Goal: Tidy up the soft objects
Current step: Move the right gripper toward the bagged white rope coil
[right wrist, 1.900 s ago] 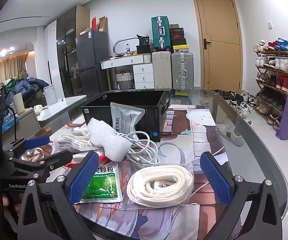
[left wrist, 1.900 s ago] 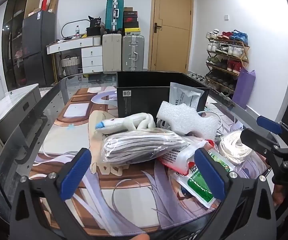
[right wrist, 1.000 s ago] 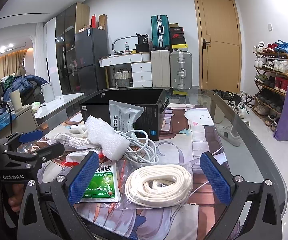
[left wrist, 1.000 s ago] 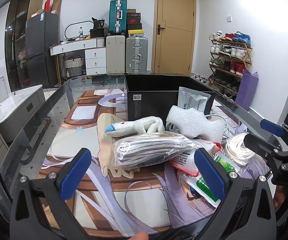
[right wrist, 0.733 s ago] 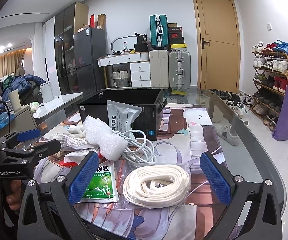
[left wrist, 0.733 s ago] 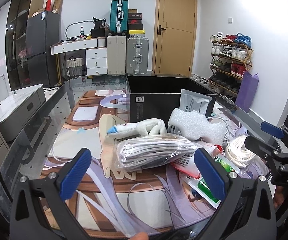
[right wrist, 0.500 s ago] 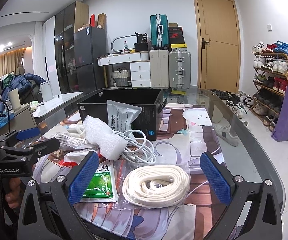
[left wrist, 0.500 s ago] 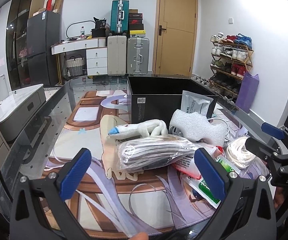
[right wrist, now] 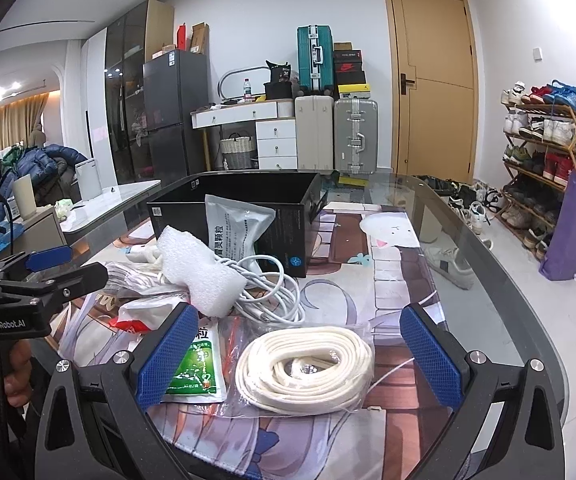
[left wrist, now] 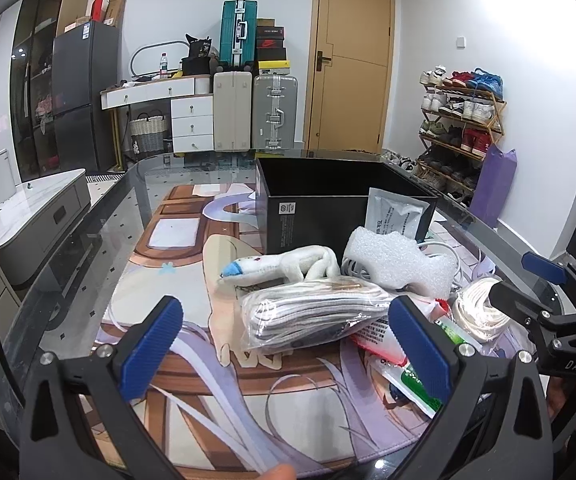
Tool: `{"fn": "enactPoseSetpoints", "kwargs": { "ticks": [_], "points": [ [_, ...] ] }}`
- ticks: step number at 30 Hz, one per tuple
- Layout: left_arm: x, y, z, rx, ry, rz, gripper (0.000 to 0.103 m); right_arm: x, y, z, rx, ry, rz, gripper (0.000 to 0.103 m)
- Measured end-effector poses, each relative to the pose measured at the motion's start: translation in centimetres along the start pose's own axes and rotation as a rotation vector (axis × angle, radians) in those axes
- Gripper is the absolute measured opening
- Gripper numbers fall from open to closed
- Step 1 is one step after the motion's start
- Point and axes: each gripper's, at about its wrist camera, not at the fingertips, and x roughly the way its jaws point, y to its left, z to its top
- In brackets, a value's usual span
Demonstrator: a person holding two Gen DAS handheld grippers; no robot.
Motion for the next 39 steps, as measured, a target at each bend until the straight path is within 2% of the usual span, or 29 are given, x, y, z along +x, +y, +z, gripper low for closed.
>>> {"fn": "enactPoseSetpoints", "kwargs": {
  "ticks": [39],
  "points": [
    [0.1, 0.0, 1.2, 0.033, -0.002, 0.015, 0.103, 0.4, -0.3, 0.4, 0.005, 0.039, -0.004, 0.103]
  ]
}}
